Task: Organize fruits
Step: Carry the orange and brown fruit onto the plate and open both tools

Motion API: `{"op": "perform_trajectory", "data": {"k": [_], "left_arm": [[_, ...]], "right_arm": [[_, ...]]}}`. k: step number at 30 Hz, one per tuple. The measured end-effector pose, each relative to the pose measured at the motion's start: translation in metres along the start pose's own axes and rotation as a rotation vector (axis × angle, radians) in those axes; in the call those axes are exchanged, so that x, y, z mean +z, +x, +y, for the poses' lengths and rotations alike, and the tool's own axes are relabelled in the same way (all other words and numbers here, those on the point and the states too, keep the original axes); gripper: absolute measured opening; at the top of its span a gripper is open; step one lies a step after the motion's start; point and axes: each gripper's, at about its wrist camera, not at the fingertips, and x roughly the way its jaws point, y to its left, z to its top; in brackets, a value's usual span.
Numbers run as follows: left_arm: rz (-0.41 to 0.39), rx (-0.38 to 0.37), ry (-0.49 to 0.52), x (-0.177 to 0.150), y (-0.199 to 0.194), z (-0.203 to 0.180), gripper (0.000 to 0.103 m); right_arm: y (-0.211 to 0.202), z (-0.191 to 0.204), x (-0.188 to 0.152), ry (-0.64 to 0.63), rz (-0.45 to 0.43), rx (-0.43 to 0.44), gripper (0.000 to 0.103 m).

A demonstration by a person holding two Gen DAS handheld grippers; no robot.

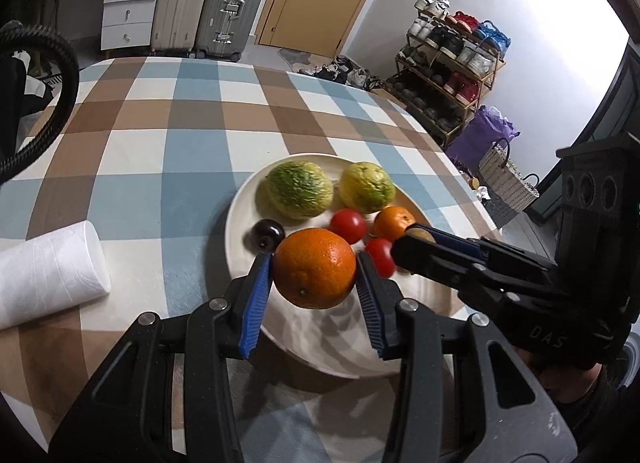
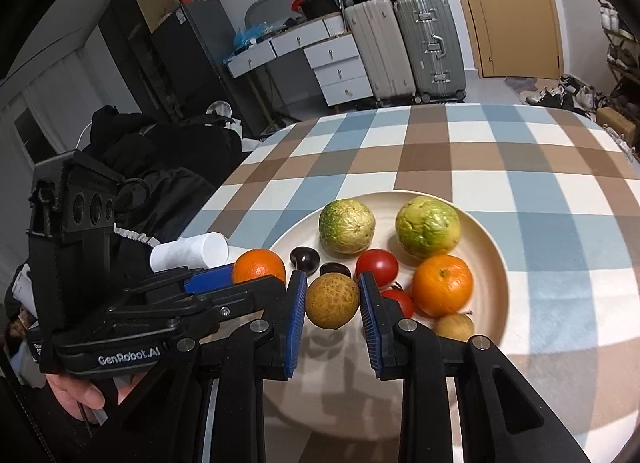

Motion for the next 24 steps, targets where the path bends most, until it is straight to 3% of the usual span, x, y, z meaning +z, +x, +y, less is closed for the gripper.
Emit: {"op": "perform_trajectory", "data": {"k": [18, 22, 24], "left_arm": [[0.033, -0.003, -0.006, 0.002, 0.025, 0.011, 0.039], [0.016, -0.011, -0.01, 0.004, 0.019, 0.009, 0.04], [0.001, -0.001, 0.001, 0.005, 0.015, 0.007, 0.04]], "right_arm": [[0.023, -0.006, 0.004, 0.007, 0.015, -0.01, 0.028], [0.008, -0.012, 0.006, 0.043, -0.056, 0.008, 0.055], [0.0, -0.015, 0.008, 0.061, -0.083, 0.013, 0.055]]}}
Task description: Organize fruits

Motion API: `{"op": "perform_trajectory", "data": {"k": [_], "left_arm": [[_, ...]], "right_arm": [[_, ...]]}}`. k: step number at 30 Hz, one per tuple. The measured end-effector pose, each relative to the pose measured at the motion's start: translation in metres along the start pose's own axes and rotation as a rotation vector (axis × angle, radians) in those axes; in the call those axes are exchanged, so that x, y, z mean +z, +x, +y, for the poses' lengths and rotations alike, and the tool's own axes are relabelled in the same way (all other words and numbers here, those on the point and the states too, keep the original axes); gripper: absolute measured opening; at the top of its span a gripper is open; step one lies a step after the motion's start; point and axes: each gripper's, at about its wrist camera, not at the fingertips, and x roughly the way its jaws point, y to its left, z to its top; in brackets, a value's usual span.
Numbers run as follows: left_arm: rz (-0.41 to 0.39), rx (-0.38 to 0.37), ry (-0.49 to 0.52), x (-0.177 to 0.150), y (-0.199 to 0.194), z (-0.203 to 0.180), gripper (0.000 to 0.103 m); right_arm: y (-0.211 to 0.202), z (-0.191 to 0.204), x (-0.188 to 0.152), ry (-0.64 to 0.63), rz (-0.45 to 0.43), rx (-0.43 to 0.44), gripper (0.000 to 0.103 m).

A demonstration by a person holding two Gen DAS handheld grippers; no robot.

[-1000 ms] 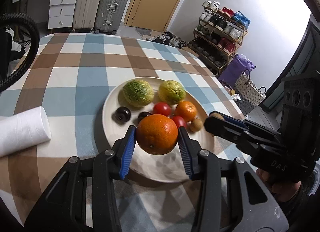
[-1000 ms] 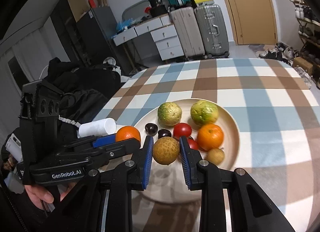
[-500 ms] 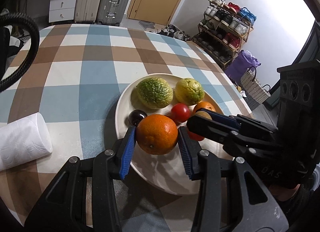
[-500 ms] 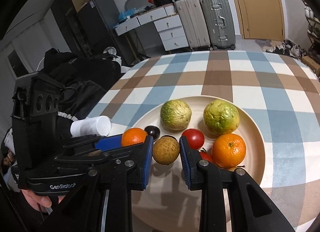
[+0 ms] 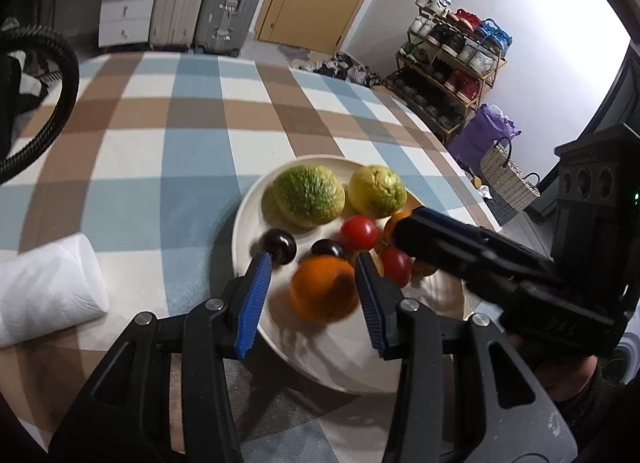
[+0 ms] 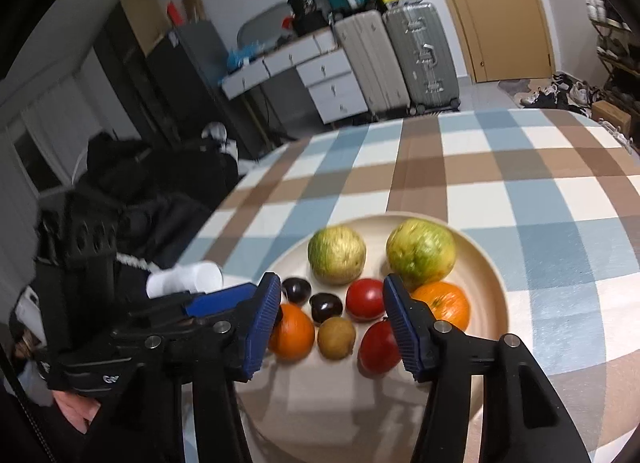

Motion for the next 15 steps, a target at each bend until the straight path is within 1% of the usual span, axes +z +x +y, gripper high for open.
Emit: {"op": "perform_trajectory", "data": {"k": [3, 4, 8, 11, 12, 15], "left_arm": [[-0.004, 0.007, 0.001, 0.002, -0.004, -0.003, 0.046], [-0.008, 0.01, 0.0, 0.002, -0.007, -0.004, 0.048], [-0.037, 0.027, -0.004, 0.001, -0.021, -0.009, 0.054], [-0.061, 0.046, 0.0, 0.0, -0.035, -0.016, 0.059], [-0.072, 0.056, 0.005, -0.001, -0.04, -0.019, 0.063], [-0.109, 0.081, 0.011, -0.002, -0.06, -0.028, 0.074]], "right_arm": [[-0.012, -0.002, 0.003, 0.016, -0.023, -0.01, 0.055], [-0.015, -0.002, 0.003, 0.017, -0.029, -0.011, 0.057], [-0.037, -0.001, 0.003, 0.014, -0.074, -0.024, 0.065], [-0.055, 0.002, 0.003, 0.012, -0.115, -0.023, 0.07], [-0.062, 0.004, 0.003, 0.009, -0.132, -0.025, 0.07], [-0.082, 0.012, 0.002, -0.002, -0.176, -0.026, 0.078]]}}
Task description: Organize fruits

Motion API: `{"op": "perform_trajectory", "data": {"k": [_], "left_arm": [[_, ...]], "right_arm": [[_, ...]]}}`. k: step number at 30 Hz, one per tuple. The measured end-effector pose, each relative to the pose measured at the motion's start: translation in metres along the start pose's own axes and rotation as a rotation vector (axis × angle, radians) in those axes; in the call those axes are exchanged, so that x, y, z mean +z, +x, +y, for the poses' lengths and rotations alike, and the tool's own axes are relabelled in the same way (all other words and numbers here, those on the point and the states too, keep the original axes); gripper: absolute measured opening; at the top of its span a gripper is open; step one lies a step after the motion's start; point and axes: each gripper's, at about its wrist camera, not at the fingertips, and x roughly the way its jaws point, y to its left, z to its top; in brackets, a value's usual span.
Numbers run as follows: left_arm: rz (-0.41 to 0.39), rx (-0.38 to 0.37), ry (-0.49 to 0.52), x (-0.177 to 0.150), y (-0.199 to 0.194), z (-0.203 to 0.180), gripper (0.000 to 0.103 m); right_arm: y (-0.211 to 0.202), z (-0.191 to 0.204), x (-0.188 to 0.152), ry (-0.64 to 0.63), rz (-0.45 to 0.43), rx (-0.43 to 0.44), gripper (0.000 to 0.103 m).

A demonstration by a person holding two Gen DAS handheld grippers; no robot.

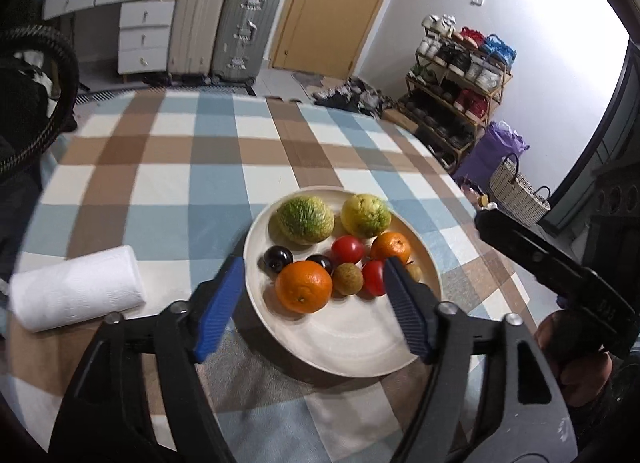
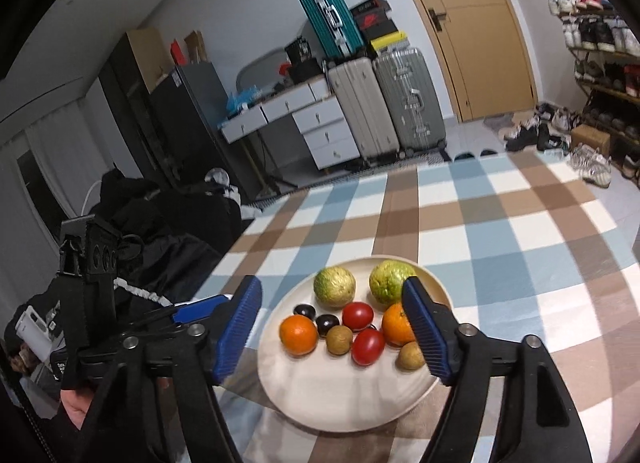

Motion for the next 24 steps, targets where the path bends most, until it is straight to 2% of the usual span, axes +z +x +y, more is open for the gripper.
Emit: {"op": "perform_trajectory", "data": {"k": [2, 5, 8, 10, 14, 21, 24], "left_arm": [[-0.033, 0.016, -0.003, 0.0, -0.016, -0.005, 0.082], [-0.084, 0.046, -0.003, 0.001, -0.04, -0.014, 0.083], [-0.141, 0.079, -0.003, 0.002, -0.065, -0.023, 0.09], [-0.193, 0.098, -0.011, 0.001, -0.083, -0.029, 0.102], [-0.292, 0.121, -0.005, -0.005, -0.118, -0.04, 0.102], [-0.419, 0.173, 0.048, -0.02, -0.167, -0.063, 0.102], [-0.499, 0.224, 0.06, -0.03, -0.186, -0.072, 0.102]], "right_arm": [[-0.016, 0.007, 0.002, -0.012, -0.038, 0.004, 0.086], [-0.043, 0.019, 0.003, -0.044, -0.113, 0.005, 0.092], [-0.067, 0.031, 0.003, -0.084, -0.185, -0.007, 0.1], [-0.084, 0.039, 0.002, -0.11, -0.232, -0.015, 0.102], [-0.108, 0.051, 0.001, -0.14, -0.307, -0.046, 0.103], [-0.142, 0.066, -0.004, -0.168, -0.397, -0.06, 0.103], [-0.156, 0.071, -0.011, -0.185, -0.445, -0.079, 0.103]]}}
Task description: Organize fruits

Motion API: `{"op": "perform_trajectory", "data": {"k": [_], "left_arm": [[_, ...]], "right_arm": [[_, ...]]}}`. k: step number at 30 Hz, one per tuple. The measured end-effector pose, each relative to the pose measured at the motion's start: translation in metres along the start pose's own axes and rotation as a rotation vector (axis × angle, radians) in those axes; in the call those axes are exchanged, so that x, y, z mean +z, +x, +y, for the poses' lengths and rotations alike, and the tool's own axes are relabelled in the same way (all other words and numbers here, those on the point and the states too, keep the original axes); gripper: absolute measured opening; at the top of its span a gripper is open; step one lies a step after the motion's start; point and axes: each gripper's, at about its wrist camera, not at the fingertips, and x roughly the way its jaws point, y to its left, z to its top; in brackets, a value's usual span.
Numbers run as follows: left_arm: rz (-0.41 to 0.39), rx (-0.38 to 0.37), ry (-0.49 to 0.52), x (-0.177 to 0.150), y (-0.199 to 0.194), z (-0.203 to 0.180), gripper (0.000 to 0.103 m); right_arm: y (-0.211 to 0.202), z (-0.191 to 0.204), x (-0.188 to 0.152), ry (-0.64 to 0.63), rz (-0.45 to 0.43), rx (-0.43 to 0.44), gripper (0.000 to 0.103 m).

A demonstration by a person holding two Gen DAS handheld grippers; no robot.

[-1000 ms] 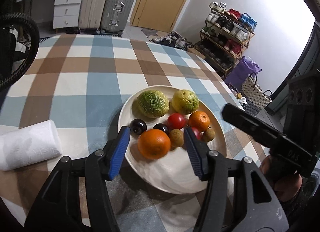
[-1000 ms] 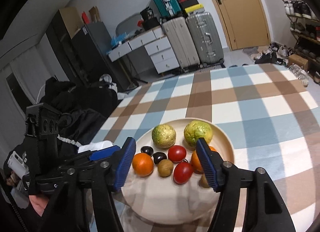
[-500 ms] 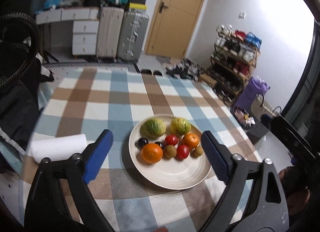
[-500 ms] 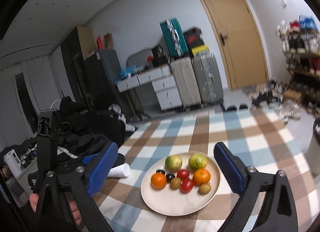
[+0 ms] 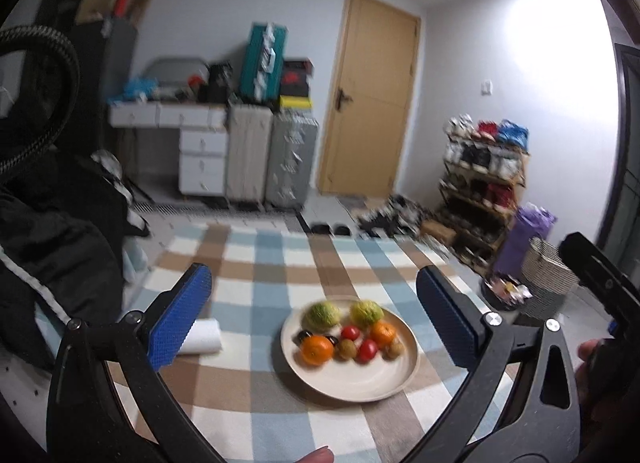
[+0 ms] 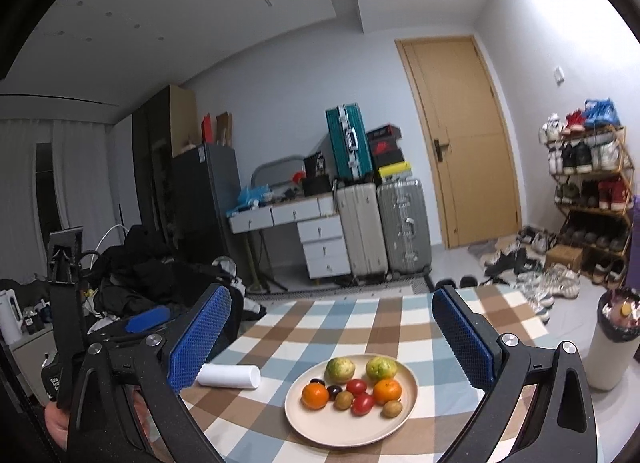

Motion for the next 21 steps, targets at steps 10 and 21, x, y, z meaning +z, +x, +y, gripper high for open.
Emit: {"op": "perform_trajectory", "data": {"k": [10, 21], "left_arm": [[-0.097, 0.06, 0.047, -0.028, -0.032, -0.012, 0.102], [-0.054, 0.085, 0.116, -0.084, -0.008, -0.012, 0.102]], "right_arm": [[-0.027, 0.008, -0.026, -0.109, -0.102, -0.089, 0.103], [-0.028, -0.013, -0.067, -0.124, -0.061, -0.153, 0.103]]}}
